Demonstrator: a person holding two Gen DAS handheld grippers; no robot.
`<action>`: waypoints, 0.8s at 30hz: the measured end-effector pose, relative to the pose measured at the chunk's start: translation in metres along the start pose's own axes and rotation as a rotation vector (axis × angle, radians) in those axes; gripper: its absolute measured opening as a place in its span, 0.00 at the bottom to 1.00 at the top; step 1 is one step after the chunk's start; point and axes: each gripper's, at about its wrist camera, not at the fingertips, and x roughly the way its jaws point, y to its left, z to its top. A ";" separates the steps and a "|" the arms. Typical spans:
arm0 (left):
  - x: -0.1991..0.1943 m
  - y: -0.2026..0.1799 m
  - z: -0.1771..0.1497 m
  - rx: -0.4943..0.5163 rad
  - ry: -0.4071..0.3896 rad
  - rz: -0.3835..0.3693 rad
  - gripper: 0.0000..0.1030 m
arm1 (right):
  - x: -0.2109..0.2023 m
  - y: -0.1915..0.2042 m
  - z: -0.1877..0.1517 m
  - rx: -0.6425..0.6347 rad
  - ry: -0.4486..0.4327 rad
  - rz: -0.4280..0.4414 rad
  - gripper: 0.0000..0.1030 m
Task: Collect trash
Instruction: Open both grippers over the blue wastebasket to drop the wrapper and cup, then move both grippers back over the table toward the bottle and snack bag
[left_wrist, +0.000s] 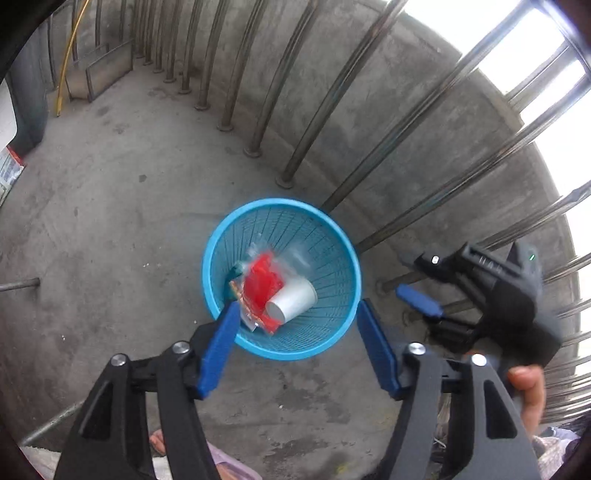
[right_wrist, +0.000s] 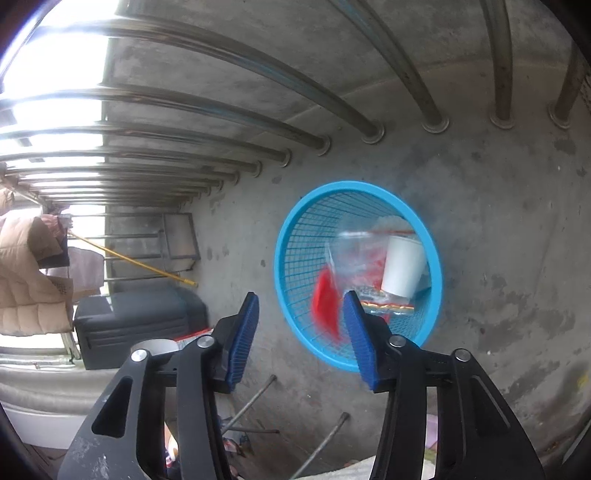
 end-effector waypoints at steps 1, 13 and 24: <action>-0.006 0.002 -0.001 0.003 -0.012 0.006 0.64 | -0.004 -0.002 -0.002 -0.011 -0.004 0.000 0.48; -0.123 0.036 -0.023 -0.052 -0.163 -0.030 0.67 | -0.037 0.011 -0.029 -0.128 0.042 0.048 0.59; -0.280 0.151 -0.122 -0.214 -0.496 0.130 0.68 | -0.028 0.147 -0.120 -0.558 0.251 0.214 0.62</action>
